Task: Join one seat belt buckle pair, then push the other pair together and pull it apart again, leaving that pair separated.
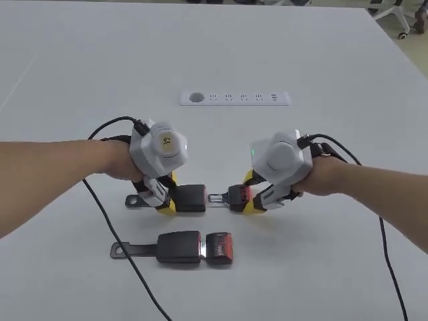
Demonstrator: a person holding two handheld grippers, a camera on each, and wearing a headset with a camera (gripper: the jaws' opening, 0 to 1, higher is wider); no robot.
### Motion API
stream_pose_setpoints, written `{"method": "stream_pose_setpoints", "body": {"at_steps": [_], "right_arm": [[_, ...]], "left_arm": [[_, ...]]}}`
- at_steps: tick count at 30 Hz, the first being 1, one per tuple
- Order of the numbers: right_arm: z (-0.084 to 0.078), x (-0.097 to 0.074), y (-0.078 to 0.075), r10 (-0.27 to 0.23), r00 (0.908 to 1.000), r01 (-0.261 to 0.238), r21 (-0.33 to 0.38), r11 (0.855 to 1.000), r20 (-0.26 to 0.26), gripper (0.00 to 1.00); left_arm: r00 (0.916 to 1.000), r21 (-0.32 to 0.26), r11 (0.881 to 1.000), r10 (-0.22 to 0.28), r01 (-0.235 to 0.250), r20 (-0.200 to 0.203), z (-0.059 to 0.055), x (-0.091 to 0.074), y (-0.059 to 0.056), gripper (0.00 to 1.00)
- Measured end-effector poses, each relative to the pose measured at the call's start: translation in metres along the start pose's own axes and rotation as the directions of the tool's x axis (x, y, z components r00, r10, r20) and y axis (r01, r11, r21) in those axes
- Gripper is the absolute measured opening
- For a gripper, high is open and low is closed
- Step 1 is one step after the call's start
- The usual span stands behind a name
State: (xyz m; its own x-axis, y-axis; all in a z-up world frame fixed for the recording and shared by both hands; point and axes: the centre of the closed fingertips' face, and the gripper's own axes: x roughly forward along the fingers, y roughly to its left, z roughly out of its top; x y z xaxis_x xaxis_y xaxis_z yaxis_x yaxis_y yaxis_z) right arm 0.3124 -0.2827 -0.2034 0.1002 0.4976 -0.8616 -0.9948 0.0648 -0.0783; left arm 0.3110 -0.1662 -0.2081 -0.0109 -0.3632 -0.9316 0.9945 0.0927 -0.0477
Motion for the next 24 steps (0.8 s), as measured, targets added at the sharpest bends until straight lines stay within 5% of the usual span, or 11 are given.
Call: {"method": "stream_pose_setpoints", "body": {"at_steps": [24], "right_arm": [[0.017,0.008,0.002,-0.002,0.9996,0.002,-0.002,1.0,0.027,0.3]], "left_arm": [[1.0,-0.012,1.0,0.005,-0.005,0.002,-0.002,0.001,0.001,0.31]]}}
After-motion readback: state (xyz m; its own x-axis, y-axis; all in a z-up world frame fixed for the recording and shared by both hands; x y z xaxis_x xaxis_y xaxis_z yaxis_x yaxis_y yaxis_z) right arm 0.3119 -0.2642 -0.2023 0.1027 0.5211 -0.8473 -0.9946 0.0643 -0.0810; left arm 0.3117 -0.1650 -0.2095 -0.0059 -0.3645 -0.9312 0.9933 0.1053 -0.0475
